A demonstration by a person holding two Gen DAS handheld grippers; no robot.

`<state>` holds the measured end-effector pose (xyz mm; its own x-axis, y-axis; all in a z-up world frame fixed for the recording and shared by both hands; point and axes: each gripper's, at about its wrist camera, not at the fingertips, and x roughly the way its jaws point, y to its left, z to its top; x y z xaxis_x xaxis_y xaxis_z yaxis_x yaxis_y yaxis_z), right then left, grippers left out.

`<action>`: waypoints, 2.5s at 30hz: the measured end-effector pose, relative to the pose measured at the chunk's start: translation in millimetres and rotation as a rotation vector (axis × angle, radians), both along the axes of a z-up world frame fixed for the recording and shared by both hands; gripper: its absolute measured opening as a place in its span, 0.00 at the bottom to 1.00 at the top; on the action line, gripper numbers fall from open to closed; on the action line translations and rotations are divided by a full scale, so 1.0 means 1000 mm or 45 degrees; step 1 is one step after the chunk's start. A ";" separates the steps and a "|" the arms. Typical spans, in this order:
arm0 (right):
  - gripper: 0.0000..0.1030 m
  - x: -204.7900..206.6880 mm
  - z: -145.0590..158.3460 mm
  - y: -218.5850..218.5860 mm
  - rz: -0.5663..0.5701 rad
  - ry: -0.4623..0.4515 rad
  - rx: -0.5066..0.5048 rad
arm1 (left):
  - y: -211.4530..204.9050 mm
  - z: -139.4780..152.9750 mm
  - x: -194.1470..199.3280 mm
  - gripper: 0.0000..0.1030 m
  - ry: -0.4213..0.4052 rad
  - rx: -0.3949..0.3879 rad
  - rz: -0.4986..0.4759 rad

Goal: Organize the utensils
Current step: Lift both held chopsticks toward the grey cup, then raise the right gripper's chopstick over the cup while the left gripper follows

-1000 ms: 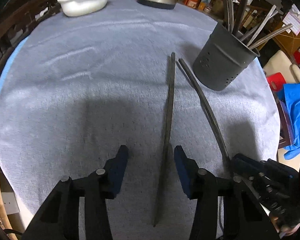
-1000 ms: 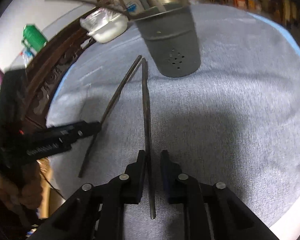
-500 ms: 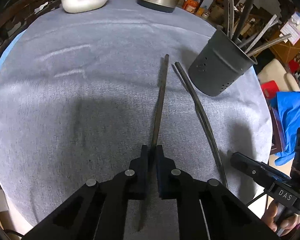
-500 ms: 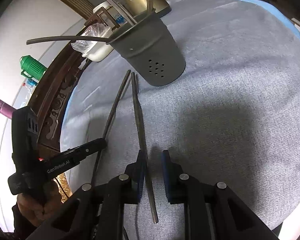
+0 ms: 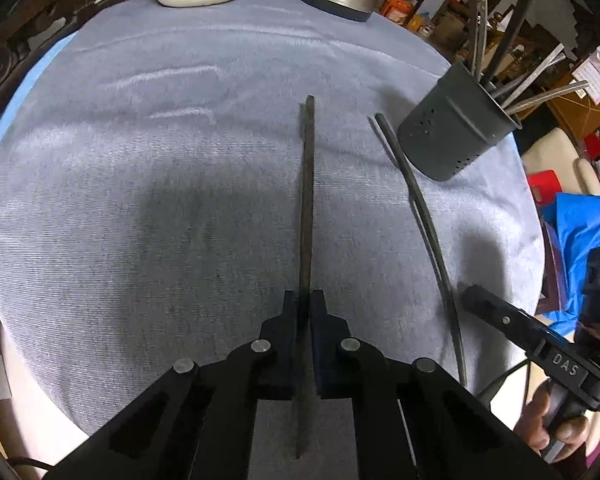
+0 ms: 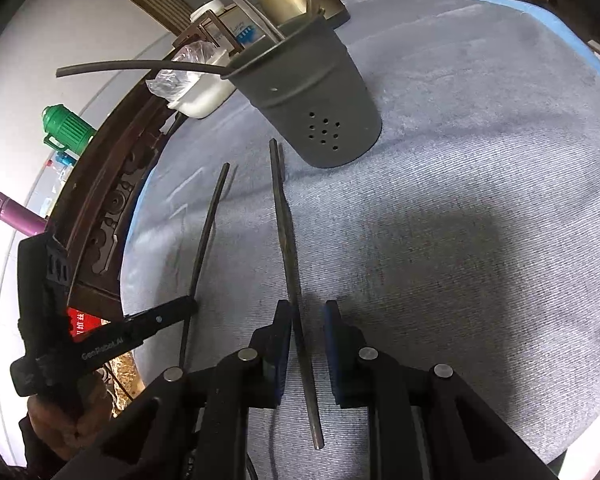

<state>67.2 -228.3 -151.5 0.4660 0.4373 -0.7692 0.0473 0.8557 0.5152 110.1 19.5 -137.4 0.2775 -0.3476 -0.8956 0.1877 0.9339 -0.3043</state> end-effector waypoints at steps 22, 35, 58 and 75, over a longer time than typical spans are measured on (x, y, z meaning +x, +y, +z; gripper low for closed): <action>0.18 0.033 -0.002 0.040 0.088 -0.017 -0.184 | -0.017 0.004 0.048 0.20 -0.028 -0.043 -0.032; 0.10 0.021 -0.009 0.041 0.121 0.075 -0.004 | -0.011 -0.004 0.049 0.08 0.007 -0.073 -0.013; 0.27 0.077 0.019 0.061 0.073 -0.091 -0.280 | -0.012 -0.008 0.089 0.09 0.034 -0.085 0.001; 0.10 0.062 0.002 0.042 0.079 0.032 -0.278 | -0.016 -0.008 0.068 0.07 0.040 -0.114 -0.045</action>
<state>128.7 -186.3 -149.1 0.4228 0.2865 -0.8598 0.0017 0.9485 0.3169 178.3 3.7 -145.5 0.2357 -0.4359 -0.8686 0.2090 0.8956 -0.3928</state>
